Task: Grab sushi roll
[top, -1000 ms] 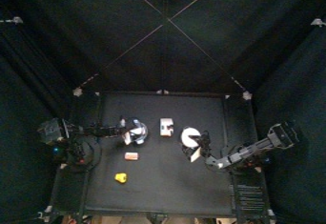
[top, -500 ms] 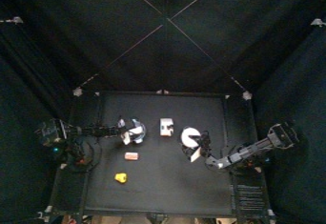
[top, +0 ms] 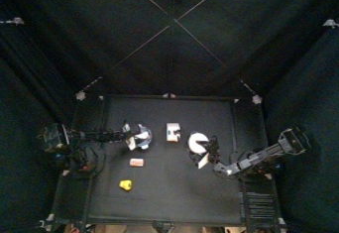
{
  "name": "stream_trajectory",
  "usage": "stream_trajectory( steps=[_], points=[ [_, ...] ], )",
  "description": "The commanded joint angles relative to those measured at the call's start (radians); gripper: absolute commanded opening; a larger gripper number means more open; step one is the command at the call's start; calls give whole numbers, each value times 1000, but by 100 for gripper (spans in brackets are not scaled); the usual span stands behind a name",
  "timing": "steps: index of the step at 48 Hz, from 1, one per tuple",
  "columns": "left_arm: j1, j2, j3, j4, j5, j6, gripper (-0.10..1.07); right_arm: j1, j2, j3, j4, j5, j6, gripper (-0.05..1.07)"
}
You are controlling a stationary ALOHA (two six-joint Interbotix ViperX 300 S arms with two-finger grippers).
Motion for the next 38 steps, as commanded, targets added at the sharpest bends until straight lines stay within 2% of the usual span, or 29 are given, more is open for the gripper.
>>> stream_trajectory(
  steps=[1, 18, 38],
  points=[
    [-3, -31, -21, -2, -12, 2, 68, 0, -12, -9, -2, 3, 0, 102],
    [-41, -120, -2, -2, -15, 2, 68, 0, -14, -9, -3, 3, 2, 102],
    [-57, -141, 6, 2, -17, 2, 68, 3, -20, -8, -9, -17, -8, 102]
  ],
)
